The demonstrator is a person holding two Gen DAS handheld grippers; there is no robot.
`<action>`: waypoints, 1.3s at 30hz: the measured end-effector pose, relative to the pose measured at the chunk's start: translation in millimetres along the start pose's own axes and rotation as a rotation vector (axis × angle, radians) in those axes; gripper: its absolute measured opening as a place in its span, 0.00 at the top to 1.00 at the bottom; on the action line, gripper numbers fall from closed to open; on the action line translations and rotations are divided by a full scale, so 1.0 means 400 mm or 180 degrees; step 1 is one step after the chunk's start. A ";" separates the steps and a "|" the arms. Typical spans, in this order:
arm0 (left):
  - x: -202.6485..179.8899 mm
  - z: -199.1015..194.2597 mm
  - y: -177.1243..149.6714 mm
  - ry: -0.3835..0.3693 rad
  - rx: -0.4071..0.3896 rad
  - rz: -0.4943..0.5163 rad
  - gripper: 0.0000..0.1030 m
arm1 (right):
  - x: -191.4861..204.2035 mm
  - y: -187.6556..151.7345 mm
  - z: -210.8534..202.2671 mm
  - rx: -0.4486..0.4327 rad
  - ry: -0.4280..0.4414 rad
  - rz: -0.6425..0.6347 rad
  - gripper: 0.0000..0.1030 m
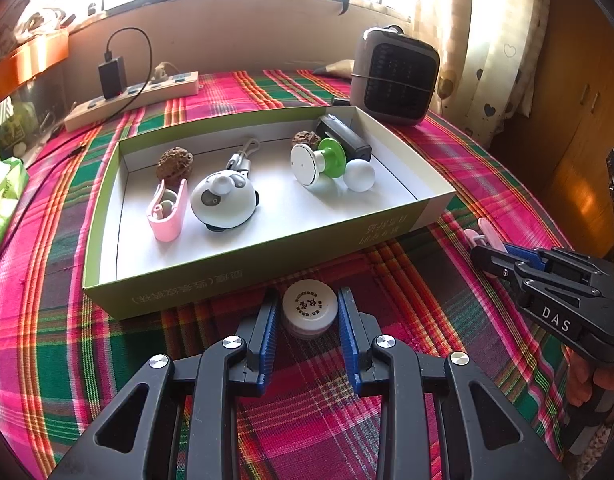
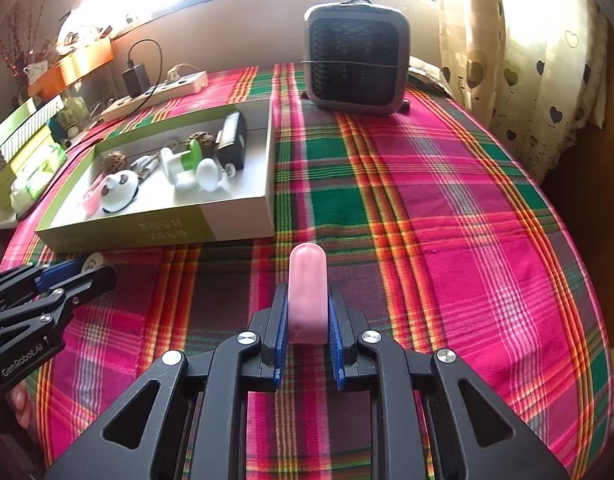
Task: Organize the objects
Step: 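Carry the white jar with the left tool while the right tool carries the pink block over the box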
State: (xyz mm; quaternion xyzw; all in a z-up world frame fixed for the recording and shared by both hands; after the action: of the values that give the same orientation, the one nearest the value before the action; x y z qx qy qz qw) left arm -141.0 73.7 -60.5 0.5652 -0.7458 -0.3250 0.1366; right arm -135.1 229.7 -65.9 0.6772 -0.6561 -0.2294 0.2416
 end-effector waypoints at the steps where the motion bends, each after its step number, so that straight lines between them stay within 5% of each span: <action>1: 0.001 0.000 0.000 -0.0002 0.0000 -0.0006 0.75 | 0.004 0.001 -0.001 -0.0007 0.0019 -0.0012 0.82; 18: 0.002 -0.032 0.002 -0.0051 -0.0079 -0.0080 0.75 | 0.052 0.016 -0.030 -0.0101 0.0184 -0.0135 0.82; 39: 0.052 -0.089 0.103 0.0037 -0.0300 -0.0176 0.75 | 0.140 0.121 -0.059 -0.0294 0.0483 -0.0409 0.82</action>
State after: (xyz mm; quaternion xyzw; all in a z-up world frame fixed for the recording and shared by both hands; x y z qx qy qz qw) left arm -158.6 48.7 -10.6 0.5805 -0.7129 -0.3602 0.1583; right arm -156.1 173.4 -16.7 0.7214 -0.5799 -0.2226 0.3062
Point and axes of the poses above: each gripper's, at about its wrist camera, not at the fingertips, and z roughly the way its jaws point, x to its left, y to its top, the point moved 9 cm from there along z, roughly the way its jaws point, and after that the axes turned 3 degrees about -z, right-handed, at the moved point
